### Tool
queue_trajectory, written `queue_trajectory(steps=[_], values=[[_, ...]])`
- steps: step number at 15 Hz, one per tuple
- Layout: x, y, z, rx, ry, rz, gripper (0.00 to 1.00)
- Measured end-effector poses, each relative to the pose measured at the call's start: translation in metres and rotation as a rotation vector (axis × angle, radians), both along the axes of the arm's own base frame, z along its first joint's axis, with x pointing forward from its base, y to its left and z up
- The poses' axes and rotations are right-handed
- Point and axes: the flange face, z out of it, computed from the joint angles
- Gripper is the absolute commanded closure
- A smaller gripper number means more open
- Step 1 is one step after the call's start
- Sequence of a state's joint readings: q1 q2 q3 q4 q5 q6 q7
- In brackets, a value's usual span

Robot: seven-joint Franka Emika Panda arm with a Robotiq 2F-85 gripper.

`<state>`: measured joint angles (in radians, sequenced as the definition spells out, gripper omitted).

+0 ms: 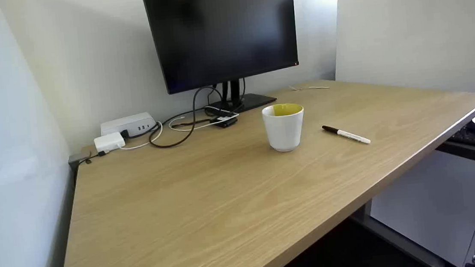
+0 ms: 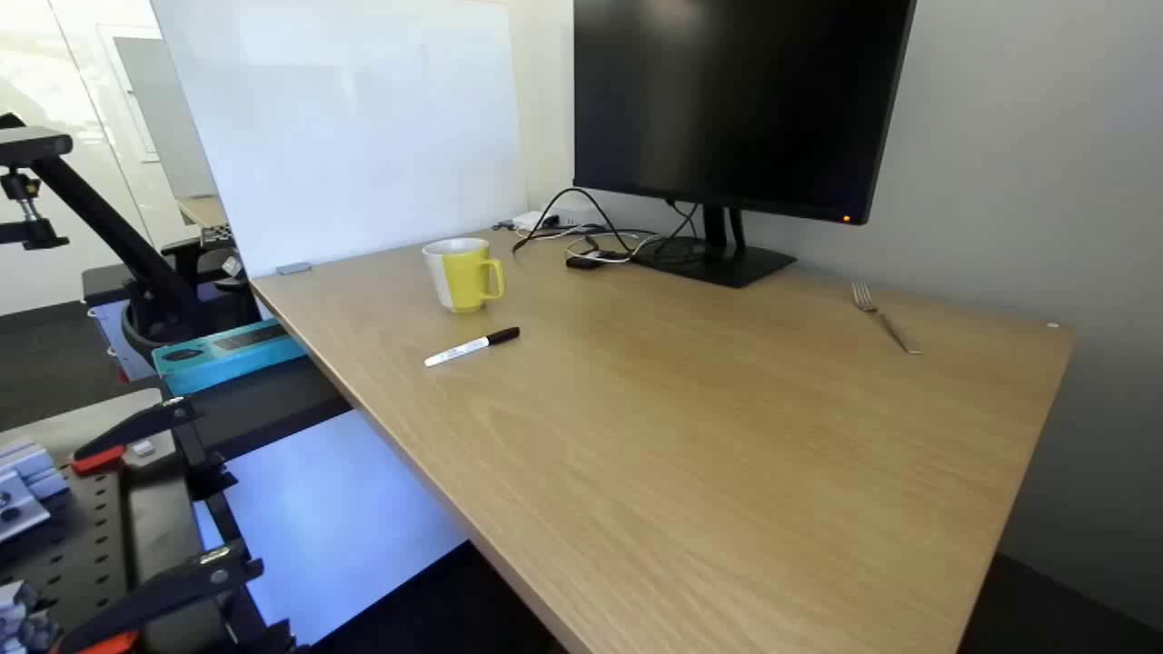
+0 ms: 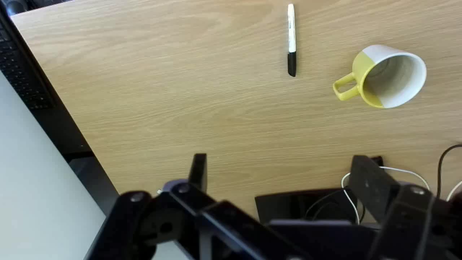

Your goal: Move the marker to the right

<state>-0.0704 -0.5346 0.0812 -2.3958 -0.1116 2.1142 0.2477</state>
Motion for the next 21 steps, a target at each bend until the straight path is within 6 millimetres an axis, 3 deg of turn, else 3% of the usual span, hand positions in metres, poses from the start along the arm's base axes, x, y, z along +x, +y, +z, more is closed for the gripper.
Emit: queue_trajectory(steps=[16,18,21], values=[[0.001,0.0,-0.002,0.0,0.003,0.0,0.0],[0.005,0.0,-0.011,0.0,0.019,0.002,0.0],[0.02,-0.001,-0.039,0.003,0.066,0.007,0.0]])
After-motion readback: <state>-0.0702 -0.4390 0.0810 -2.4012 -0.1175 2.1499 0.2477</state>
